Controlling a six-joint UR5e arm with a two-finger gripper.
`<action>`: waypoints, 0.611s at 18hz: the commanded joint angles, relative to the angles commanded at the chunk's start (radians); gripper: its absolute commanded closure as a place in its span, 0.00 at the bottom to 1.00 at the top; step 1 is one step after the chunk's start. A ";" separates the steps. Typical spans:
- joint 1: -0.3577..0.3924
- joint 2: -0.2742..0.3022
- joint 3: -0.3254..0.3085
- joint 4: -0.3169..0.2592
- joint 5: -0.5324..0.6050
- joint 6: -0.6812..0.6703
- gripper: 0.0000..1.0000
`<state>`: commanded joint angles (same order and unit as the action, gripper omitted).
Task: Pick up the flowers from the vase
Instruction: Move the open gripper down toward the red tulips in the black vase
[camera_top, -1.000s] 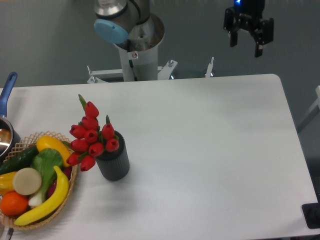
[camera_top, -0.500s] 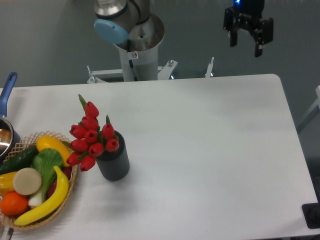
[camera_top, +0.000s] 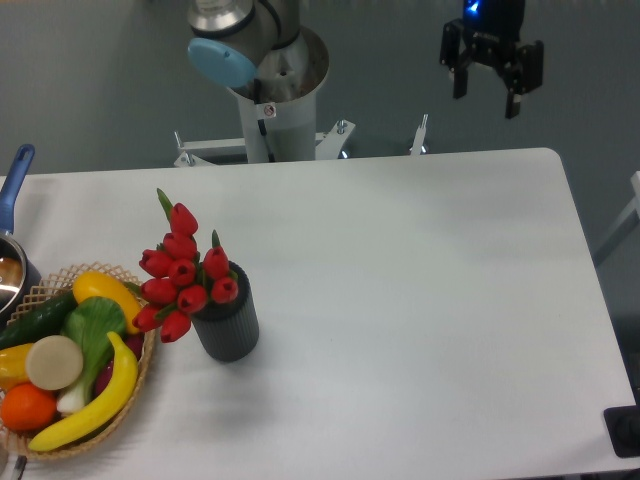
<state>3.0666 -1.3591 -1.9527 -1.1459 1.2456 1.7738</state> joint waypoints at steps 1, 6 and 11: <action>-0.018 -0.006 -0.003 0.011 0.000 -0.045 0.00; -0.057 -0.031 -0.023 0.061 -0.185 -0.290 0.00; -0.060 -0.075 -0.074 0.129 -0.466 -0.307 0.00</action>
<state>3.0066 -1.4341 -2.0263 -1.0172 0.7799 1.4665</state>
